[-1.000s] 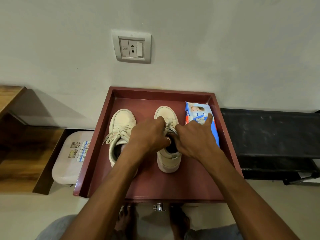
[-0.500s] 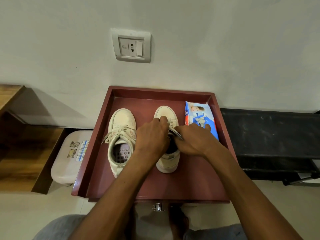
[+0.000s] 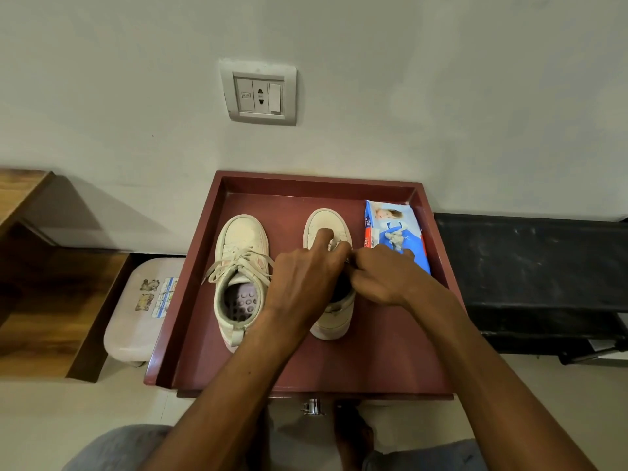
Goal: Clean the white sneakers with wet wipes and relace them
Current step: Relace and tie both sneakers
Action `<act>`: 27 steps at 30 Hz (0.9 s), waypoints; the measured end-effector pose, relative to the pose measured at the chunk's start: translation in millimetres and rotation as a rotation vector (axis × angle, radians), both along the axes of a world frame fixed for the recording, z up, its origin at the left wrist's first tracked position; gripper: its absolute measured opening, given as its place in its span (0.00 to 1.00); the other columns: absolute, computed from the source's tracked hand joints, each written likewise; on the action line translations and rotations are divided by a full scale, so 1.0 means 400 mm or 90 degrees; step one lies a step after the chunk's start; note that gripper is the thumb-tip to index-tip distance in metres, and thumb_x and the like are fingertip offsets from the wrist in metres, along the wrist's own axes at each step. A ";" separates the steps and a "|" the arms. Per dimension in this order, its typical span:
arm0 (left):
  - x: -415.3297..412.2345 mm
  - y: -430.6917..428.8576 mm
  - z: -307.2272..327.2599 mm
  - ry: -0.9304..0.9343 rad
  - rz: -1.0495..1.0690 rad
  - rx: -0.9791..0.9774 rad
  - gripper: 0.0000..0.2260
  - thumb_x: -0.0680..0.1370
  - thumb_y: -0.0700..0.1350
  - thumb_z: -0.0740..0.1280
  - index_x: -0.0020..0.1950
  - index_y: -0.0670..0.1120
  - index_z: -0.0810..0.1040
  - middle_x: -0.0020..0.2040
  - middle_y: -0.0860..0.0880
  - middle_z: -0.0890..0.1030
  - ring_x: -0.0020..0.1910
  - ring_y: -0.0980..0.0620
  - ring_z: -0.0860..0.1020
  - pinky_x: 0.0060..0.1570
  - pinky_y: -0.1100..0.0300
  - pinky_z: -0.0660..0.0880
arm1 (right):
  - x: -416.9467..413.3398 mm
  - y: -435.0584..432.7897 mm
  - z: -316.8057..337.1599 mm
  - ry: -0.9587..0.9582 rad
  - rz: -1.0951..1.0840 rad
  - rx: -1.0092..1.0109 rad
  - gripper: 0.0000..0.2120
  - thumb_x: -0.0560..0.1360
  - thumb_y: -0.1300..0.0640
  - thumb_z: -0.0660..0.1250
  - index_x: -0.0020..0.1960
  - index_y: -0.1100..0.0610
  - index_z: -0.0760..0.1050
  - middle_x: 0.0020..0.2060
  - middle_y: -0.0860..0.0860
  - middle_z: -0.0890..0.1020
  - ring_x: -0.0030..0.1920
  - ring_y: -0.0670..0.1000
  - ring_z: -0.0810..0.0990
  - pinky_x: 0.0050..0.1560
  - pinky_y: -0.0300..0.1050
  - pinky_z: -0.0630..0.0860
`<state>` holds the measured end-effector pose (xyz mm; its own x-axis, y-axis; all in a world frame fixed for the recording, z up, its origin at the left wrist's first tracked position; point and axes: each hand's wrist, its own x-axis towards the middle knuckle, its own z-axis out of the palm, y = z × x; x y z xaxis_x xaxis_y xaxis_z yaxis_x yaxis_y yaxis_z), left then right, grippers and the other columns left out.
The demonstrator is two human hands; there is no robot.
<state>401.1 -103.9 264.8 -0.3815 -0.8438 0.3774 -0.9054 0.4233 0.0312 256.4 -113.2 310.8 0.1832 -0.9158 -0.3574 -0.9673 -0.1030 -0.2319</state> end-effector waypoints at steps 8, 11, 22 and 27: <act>-0.005 0.006 -0.002 0.040 -0.041 -0.036 0.03 0.70 0.42 0.70 0.43 0.47 0.80 0.64 0.46 0.81 0.34 0.44 0.81 0.24 0.61 0.60 | -0.001 -0.002 0.009 -0.026 -0.004 0.023 0.07 0.78 0.56 0.57 0.49 0.54 0.73 0.45 0.51 0.77 0.48 0.51 0.73 0.63 0.64 0.69; -0.010 0.009 0.000 0.049 -0.047 -0.053 0.02 0.69 0.41 0.72 0.41 0.46 0.81 0.64 0.45 0.81 0.36 0.44 0.81 0.25 0.61 0.59 | -0.005 -0.004 0.007 -0.036 -0.009 0.028 0.05 0.78 0.56 0.58 0.49 0.53 0.72 0.45 0.50 0.77 0.47 0.50 0.74 0.61 0.62 0.71; -0.002 0.004 0.002 -0.008 -0.039 -0.031 0.06 0.67 0.41 0.78 0.34 0.45 0.81 0.61 0.47 0.82 0.40 0.47 0.81 0.26 0.62 0.58 | -0.005 -0.002 -0.002 -0.008 -0.012 0.015 0.11 0.79 0.52 0.56 0.56 0.53 0.75 0.51 0.51 0.80 0.54 0.52 0.76 0.68 0.69 0.60; 0.009 0.002 -0.005 -0.016 -0.029 -0.036 0.06 0.70 0.43 0.77 0.39 0.46 0.81 0.49 0.49 0.82 0.39 0.48 0.80 0.27 0.61 0.59 | -0.014 -0.004 -0.005 -0.022 -0.034 0.026 0.13 0.81 0.50 0.53 0.57 0.52 0.75 0.54 0.51 0.80 0.56 0.54 0.76 0.67 0.70 0.59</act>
